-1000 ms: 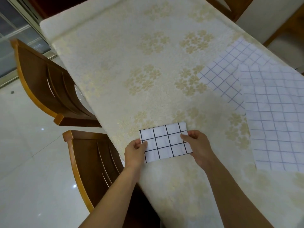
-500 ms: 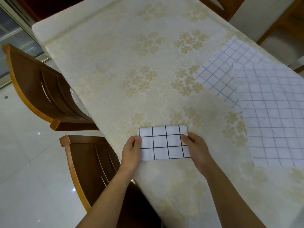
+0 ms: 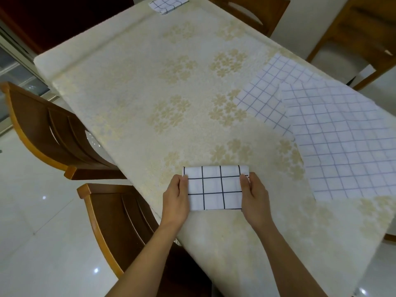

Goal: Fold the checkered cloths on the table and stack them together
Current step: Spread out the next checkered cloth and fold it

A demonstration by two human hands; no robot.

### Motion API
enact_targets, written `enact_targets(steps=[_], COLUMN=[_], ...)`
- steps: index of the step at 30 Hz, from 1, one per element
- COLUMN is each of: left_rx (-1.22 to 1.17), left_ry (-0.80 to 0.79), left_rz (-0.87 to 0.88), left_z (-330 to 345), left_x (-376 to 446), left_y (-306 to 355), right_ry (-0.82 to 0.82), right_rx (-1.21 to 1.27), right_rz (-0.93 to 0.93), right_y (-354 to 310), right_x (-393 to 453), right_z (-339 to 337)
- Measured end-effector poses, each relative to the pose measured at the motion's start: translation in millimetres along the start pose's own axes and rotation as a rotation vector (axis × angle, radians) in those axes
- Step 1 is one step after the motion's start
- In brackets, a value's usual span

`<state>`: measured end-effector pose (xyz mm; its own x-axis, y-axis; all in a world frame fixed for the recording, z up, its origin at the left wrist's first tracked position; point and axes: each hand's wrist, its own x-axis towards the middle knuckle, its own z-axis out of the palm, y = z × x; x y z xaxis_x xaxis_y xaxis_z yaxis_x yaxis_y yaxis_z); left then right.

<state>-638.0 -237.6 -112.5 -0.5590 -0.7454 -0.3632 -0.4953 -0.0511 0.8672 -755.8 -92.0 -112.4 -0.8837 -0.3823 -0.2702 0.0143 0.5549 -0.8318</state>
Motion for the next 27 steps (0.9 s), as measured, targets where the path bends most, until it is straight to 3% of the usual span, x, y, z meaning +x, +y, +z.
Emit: enact_targets(steps=[6,16,27], left_rx=[0.073,0.107,-0.011], left_ry=[0.045,0.177,0.490], left_rz=[0.099,0.152,0.115], left_z=[-10.0,-74.7,-199.9], left_x=[-20.9,-64.6,-104.6], left_y=[6.1,1.8,-35.0], right_ry=[0.039,-0.083,-0.212], right_rx=[0.078,0.066,-0.002], right_rz=[0.016,-0.004,-0.276], right_y=[-12.2,-46.4,-125.8], right_x=[-21.5,-63.6,-125.1], right_z=[-6.7,20.2,118.5])
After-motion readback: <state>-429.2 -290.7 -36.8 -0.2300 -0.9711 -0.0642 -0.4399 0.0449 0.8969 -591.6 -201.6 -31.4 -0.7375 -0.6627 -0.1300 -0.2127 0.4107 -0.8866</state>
